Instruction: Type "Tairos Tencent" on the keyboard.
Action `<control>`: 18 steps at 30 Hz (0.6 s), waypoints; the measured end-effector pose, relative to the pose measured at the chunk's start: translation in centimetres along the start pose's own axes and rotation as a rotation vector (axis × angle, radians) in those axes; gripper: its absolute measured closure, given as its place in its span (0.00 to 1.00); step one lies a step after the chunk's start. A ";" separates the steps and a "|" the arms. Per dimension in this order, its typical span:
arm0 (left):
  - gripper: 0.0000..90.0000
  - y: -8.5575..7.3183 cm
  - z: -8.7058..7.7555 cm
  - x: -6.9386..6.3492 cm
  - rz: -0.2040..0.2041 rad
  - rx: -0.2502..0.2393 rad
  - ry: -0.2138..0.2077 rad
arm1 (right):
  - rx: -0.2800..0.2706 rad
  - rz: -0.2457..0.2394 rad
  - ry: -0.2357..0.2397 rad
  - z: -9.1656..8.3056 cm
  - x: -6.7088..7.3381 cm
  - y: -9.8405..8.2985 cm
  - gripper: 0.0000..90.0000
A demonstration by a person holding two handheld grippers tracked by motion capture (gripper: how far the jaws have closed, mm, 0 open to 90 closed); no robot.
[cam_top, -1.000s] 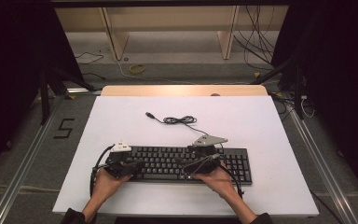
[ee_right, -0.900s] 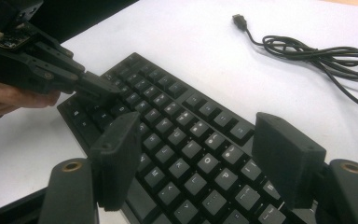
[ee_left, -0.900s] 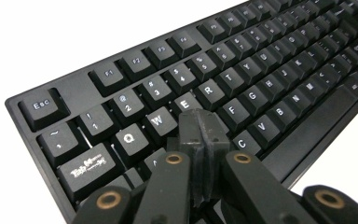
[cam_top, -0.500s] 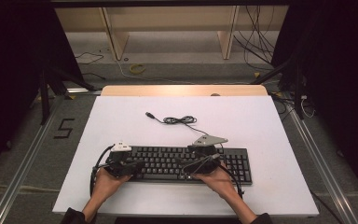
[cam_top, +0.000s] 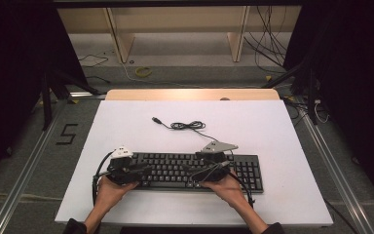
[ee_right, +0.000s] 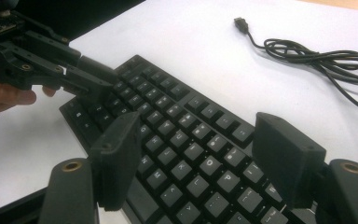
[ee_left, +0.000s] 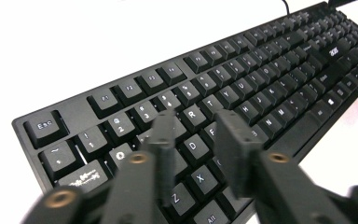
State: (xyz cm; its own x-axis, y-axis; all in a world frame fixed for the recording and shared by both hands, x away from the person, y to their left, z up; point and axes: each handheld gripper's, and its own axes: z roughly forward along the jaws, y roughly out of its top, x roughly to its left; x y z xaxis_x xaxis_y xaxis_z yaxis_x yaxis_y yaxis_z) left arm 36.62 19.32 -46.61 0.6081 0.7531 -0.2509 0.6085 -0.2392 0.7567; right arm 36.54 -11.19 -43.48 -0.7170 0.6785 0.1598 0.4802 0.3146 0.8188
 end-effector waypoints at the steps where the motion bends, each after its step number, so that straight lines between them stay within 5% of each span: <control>1: 0.68 0.0 -0.1 0.0 -0.010 -0.006 -0.002 | 0.001 0.000 0.002 0.0 0.0 0.0 0.38; 11: 0.45 0.1 -0.9 0.1 -0.030 -0.071 -0.011 | 0.009 -0.013 0.030 0.2 0.5 -0.1 0.43; 18: 0.38 -0.1 -1.4 0.3 -0.033 -0.111 -0.028 | 0.015 -0.036 0.068 0.4 1.1 -0.5 0.59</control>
State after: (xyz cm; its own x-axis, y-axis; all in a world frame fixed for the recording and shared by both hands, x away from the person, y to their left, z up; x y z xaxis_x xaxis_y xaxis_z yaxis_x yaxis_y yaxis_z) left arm 36.02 20.39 -45.96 0.6034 0.7420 -0.2922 0.5693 -0.1441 0.8094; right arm 35.77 -10.32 -43.93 -0.7665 0.6199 0.1681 0.4605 0.3480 0.8166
